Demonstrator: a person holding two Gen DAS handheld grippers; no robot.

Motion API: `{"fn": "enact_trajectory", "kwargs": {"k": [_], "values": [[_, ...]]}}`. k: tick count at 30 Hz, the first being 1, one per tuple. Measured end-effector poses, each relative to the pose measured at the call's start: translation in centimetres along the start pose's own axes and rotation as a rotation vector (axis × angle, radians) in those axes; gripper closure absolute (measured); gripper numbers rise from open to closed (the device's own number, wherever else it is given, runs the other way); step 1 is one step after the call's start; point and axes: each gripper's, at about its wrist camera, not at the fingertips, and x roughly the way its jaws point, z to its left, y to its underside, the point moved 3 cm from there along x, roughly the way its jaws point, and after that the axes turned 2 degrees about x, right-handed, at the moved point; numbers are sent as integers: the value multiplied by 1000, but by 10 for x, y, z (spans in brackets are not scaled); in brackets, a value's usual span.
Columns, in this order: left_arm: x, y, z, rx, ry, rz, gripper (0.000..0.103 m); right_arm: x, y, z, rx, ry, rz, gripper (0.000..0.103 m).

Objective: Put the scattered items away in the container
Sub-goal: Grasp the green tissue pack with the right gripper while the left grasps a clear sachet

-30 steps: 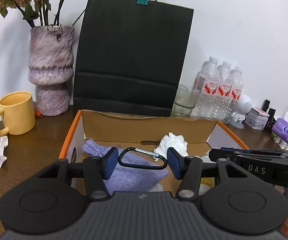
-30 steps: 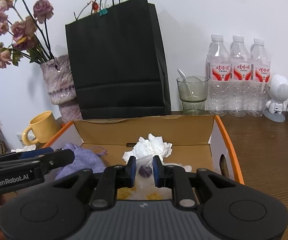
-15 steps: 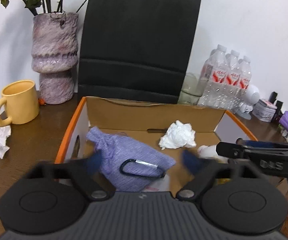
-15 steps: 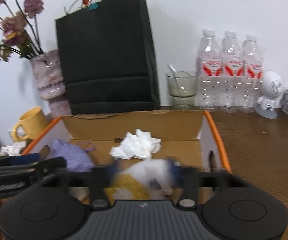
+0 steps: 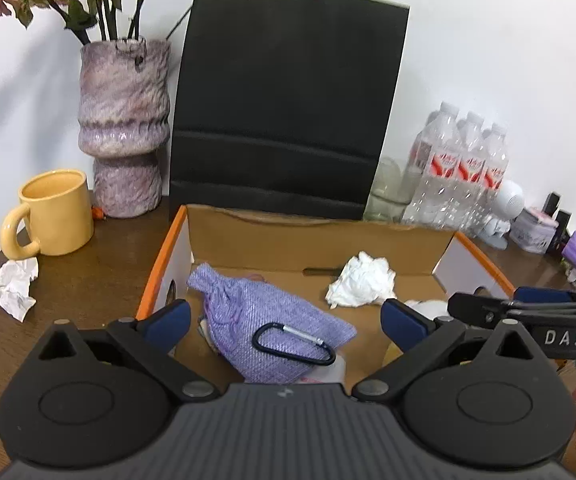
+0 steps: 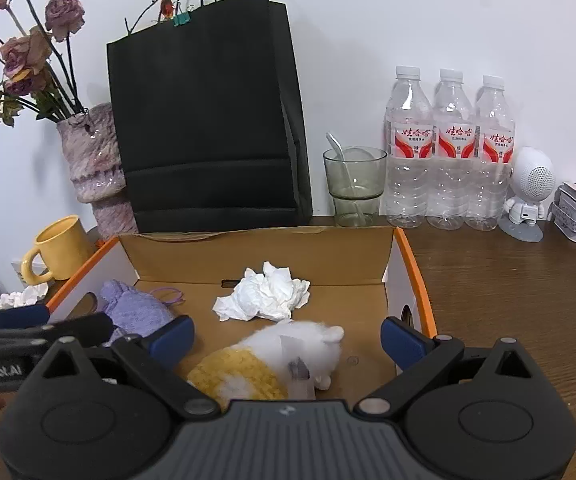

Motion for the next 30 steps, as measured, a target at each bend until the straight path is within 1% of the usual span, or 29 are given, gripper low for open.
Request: {"fn": "enact_trajectory", "kwargs": {"k": [3, 5, 7, 9, 12, 15, 17, 18, 20, 21, 26, 28, 30], "values": [[-18, 2, 8, -4, 11, -33, 0, -16, 2, -4, 19, -12, -42, 3], [-34, 7, 14, 14, 7, -50, 0, -34, 7, -9, 29, -12, -79, 3], [-51, 18, 22, 41, -14, -59, 0, -54, 17, -12, 2, -18, -103, 3], [-65, 34, 32, 63, -40, -50, 0, -73, 34, -12, -31, -15, -105, 3], [-73, 60, 45, 51, -55, 21, 0, -86, 64, -13, -49, -24, -46, 4], [-72, 83, 51, 21, -32, 82, 0, -89, 92, -11, -44, -33, 28, 10], [-68, 89, 50, 19, -20, 107, 0, -87, 107, -6, -47, -58, 72, 16], [-65, 90, 48, 22, -27, 113, 0, -87, 111, -3, -52, -70, 85, 19], [-62, 91, 46, 30, -33, 112, 0, -84, 117, 5, -70, -91, 97, 32], [-61, 92, 45, 32, -35, 113, 0, -84, 117, 9, -77, -95, 94, 34], [-55, 96, 43, 41, -51, 129, 5, -75, 119, 22, -116, -102, 98, 39], [-52, 95, 43, 38, -53, 133, 10, -69, 120, 24, -130, -93, 99, 39], [-47, 95, 43, 38, -59, 142, 18, -64, 119, 25, -135, -86, 105, 39]]}}
